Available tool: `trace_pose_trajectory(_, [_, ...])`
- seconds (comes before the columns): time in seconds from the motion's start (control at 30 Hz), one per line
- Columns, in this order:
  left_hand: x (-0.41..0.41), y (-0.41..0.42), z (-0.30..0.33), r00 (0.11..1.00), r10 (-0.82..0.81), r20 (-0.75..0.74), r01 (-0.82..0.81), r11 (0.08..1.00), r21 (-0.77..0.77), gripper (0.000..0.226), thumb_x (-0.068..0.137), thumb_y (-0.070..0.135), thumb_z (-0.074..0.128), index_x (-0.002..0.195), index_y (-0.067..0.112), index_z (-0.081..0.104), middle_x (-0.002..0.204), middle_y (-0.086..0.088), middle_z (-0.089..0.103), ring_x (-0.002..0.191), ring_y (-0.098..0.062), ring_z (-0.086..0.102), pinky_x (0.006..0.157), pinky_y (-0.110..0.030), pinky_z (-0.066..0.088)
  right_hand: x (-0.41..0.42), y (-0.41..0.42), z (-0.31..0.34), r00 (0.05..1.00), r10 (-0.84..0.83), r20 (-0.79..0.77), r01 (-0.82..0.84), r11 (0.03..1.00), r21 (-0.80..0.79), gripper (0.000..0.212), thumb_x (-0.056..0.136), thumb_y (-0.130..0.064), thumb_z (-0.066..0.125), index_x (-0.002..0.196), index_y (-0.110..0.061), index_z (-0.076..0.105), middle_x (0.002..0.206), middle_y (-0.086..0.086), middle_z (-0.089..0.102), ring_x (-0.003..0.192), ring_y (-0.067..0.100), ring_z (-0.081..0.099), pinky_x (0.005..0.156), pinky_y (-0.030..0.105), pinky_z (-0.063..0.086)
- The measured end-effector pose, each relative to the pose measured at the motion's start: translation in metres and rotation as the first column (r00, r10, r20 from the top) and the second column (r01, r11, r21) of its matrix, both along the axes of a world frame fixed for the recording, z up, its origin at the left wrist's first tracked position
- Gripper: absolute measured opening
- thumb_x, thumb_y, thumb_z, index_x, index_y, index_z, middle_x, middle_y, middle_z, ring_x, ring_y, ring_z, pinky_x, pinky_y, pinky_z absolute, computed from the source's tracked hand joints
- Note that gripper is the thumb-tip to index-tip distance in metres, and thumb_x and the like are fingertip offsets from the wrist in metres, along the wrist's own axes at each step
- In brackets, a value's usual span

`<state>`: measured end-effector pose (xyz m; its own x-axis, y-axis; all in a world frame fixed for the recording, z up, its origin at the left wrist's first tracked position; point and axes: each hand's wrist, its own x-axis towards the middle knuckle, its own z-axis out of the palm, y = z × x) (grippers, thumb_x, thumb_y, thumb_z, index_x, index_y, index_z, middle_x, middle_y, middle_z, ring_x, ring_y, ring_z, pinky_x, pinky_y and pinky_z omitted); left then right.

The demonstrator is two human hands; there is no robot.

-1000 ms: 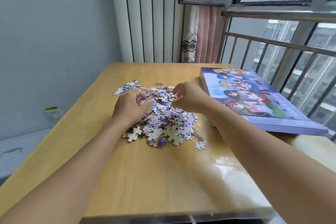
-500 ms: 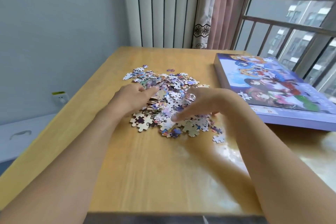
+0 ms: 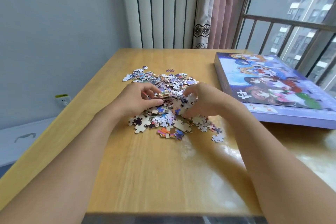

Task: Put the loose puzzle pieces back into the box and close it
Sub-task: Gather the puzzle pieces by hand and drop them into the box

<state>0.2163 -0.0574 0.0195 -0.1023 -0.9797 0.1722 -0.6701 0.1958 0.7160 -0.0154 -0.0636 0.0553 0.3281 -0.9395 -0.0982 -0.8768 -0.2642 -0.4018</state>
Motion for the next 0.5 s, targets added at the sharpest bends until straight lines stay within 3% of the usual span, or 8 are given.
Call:
trace_pose_trajectory(0.17, [-0.003, -0.002, -0.004, 0.996, 0.025, -0.083, -0.031, 0.998, -0.064, 0.014, 0.082, 0.032, 0.082, 0.095, 0.03, 0.075, 0.087, 0.004, 0.069, 0.071, -0.008, 0.057, 0.068, -0.024, 0.05, -0.001, -0.004, -0.003, 0.994, -0.016, 0.107, 0.023, 0.998, -0.061, 0.06, 0.077, -0.023, 0.084, 0.132, -0.02, 0.061, 0.117, 0.006, 0.062, 0.092, 0.026, 0.064, 0.074, 0.036, 0.057])
trace_pose_trajectory(0.3, [-0.005, -0.003, -0.004, 0.995, 0.057, -0.081, -0.068, 0.988, -0.137, 0.01, 0.085, 0.031, 0.079, 0.092, 0.025, 0.076, 0.08, 0.003, 0.071, 0.067, -0.011, 0.061, 0.067, -0.027, 0.051, -0.003, -0.009, -0.007, 0.973, -0.029, 0.231, 0.051, 0.995, -0.089, 0.067, 0.079, -0.02, 0.083, 0.139, -0.014, 0.056, 0.133, 0.008, 0.061, 0.109, 0.024, 0.062, 0.081, 0.031, 0.05])
trace_pose_trajectory(0.33, [-0.005, -0.002, -0.003, 0.994, 0.068, -0.089, -0.081, 0.985, -0.15, 0.009, 0.085, 0.031, 0.079, 0.091, 0.025, 0.076, 0.078, 0.002, 0.072, 0.066, -0.011, 0.062, 0.066, -0.025, 0.05, -0.003, -0.011, -0.008, 0.965, -0.037, 0.26, 0.064, 0.993, -0.097, 0.066, 0.079, -0.02, 0.083, 0.139, -0.012, 0.056, 0.13, 0.007, 0.061, 0.105, 0.021, 0.06, 0.077, 0.026, 0.046])
trace_pose_trajectory(0.43, [-0.007, -0.001, -0.002, 0.991, 0.101, -0.086, -0.115, 0.977, -0.177, 0.006, 0.085, 0.027, 0.08, 0.088, 0.025, 0.076, 0.077, 0.001, 0.072, 0.063, -0.009, 0.06, 0.062, -0.022, 0.048, -0.002, -0.015, -0.01, 0.92, -0.053, 0.389, 0.097, 0.991, -0.095, 0.048, 0.078, -0.02, 0.084, 0.121, -0.006, 0.067, 0.094, 0.003, 0.063, 0.068, 0.013, 0.054, 0.053, 0.019, 0.04])
trace_pose_trajectory(0.5, [-0.006, 0.0, -0.003, 0.991, 0.118, -0.058, -0.127, 0.973, -0.192, 0.006, 0.084, 0.027, 0.081, 0.086, 0.027, 0.075, 0.075, 0.005, 0.071, 0.063, -0.01, 0.061, 0.061, -0.023, 0.049, -0.004, -0.017, -0.012, 0.846, -0.094, 0.525, 0.137, 0.99, -0.044, 0.032, 0.079, -0.015, 0.083, 0.106, -0.004, 0.069, 0.074, 0.002, 0.06, 0.05, 0.008, 0.047, 0.044, 0.018, 0.036])
